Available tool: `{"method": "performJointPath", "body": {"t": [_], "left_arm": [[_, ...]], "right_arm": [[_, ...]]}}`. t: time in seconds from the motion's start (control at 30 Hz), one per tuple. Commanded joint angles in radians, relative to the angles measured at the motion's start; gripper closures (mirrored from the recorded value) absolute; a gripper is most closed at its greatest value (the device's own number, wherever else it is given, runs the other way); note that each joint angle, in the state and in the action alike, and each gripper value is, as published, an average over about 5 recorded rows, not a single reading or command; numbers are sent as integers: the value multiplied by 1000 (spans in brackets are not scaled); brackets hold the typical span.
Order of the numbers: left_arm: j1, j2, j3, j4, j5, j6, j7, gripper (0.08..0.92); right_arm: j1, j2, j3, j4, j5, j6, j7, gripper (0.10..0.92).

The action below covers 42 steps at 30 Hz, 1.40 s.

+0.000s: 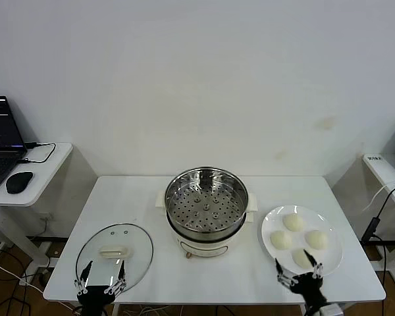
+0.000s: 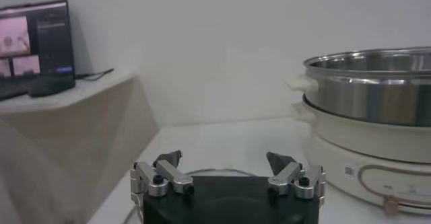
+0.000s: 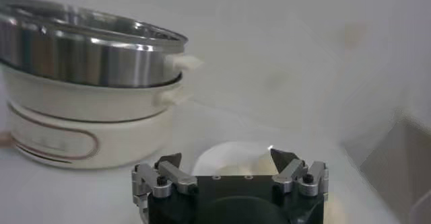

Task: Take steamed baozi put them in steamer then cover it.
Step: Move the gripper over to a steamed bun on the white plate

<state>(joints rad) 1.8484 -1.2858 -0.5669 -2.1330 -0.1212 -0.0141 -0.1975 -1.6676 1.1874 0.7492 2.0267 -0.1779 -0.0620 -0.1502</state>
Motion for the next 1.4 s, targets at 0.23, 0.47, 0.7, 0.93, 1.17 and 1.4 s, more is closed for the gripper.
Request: {"method": "performJointPath", "body": {"t": [0.23,0.47,0.7,0.93,1.17,1.4], "left_arm": [[-22,-3,-17,-12,85,25,22,177],[-20,-11,-26,-10,96,24,21,177],[-11,-11,-40,-14,99,25,21,177],[-14,-4,-57,-12,93,26,20,177],[-28,-1,-63,0,89,27,22,177],[-34,7,-74,1,83,29,26,177]], "right_arm": [[275,-459,41,-159,-307,-47,-260,203],[543,-684,-227,-307,-179,-102,-451,203],[949,-774,-654,-483,-62,-136,-663,203],[1385,-765,-1142,-645,20,-118,-798,203],[1559,-703,-1393,-742,-11,-79,-838,203],[1557,-633,-1439,-789,-14,-78,-807,203]]}}
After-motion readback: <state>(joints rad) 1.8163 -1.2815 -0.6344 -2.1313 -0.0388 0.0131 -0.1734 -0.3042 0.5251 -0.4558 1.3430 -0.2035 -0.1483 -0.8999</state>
